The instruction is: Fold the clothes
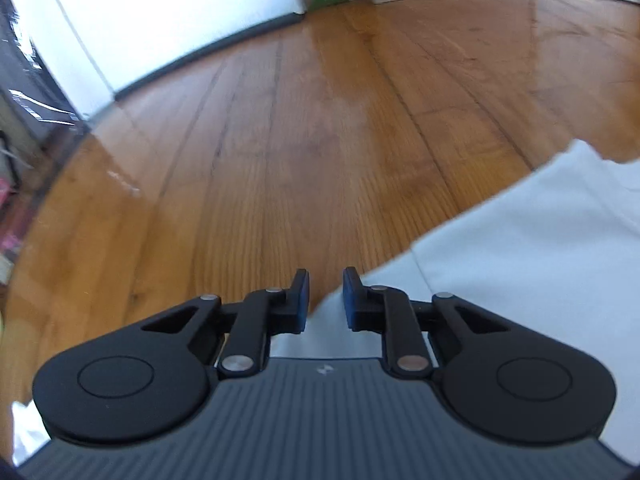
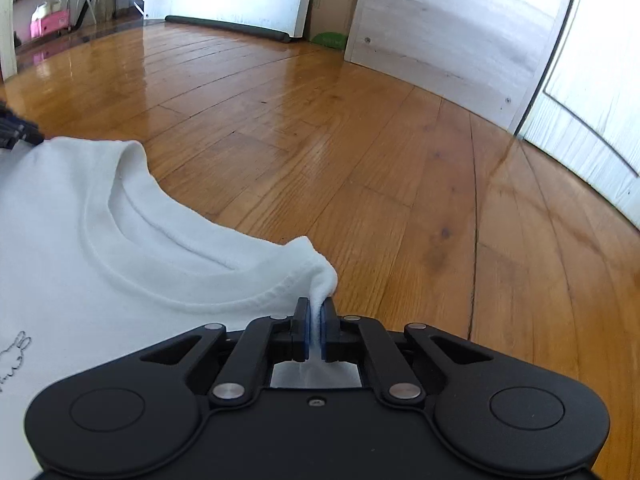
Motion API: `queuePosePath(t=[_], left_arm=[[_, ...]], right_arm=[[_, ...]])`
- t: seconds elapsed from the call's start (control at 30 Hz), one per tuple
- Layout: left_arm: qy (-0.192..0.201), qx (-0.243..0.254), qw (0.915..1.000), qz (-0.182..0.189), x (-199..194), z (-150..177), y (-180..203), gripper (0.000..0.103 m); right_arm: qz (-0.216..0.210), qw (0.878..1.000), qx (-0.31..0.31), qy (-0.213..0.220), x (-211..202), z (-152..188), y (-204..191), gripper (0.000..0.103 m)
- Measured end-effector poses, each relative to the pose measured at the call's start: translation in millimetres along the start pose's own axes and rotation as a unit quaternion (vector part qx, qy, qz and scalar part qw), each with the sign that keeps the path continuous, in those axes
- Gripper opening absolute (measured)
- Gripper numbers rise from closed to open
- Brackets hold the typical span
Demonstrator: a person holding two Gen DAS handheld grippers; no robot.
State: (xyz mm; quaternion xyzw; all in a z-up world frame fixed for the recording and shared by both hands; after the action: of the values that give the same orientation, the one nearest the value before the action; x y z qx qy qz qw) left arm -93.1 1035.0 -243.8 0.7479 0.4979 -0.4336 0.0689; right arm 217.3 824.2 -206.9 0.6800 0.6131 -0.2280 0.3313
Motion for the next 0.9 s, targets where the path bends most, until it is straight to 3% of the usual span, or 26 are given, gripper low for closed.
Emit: queuePosePath(t=[0.1,0.13,0.17,0.2,0.23,0.3,0.4,0.5,0.67,0.9], left_arm=[[-0.017,0.018,0.9961,-0.085,2,-1,-7,0.017],[-0.026,0.003,0.9942,-0.104,0,0,-14,0.019],[-0.031,-0.021,0.993,-0.112,-6,1,-22,0.019],[-0.024,-0.066,0.9932,-0.093,-20,1,-32,0.027],[-0.013,-0.107,0.9915,-0.073,-36,1,-41,0.047],[0.023,-0.167,0.985,-0.037,-79,6,-54,0.076],[0.045,-0.176,0.9833,-0.009,-138,21,-51,0.077],[0.034,-0.176,0.9832,0.032,-178,42,-33,0.08],[-0.026,-0.189,0.9755,0.109,-220,107,-1,0.086],[-0.119,-0.098,0.9805,0.121,-246,223,41,0.086]], right_arm=[[0.03,0.999,0.023,-0.009,-2,-4,4,0.008],[0.051,0.998,0.033,-0.013,-6,-6,8,0.028],[0.072,0.996,0.043,-0.018,-10,-9,11,0.036],[0.063,0.995,0.074,-0.013,-28,-7,19,0.045],[0.053,0.993,0.105,-0.008,-46,-5,26,0.052],[0.033,0.986,0.166,0.003,-82,-2,40,0.068],[0.003,0.976,0.216,-0.002,-134,20,52,0.068],[0.0,0.974,0.227,-0.018,-182,64,46,0.068],[-0.066,0.953,0.293,-0.036,-256,153,16,0.068],[-0.11,0.943,0.298,-0.097,-334,292,-66,0.068]])
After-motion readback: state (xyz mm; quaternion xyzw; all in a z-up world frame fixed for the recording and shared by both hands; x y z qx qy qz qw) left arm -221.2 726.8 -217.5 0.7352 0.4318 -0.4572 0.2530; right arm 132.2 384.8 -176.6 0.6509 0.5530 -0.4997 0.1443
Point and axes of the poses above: each gripper's, at about its wrist camera, not at the fingertips, and x roughly the way its jaws point, y to its right, z to its underside, the point moved 4 cm from there along x, roughly the way its jaws point
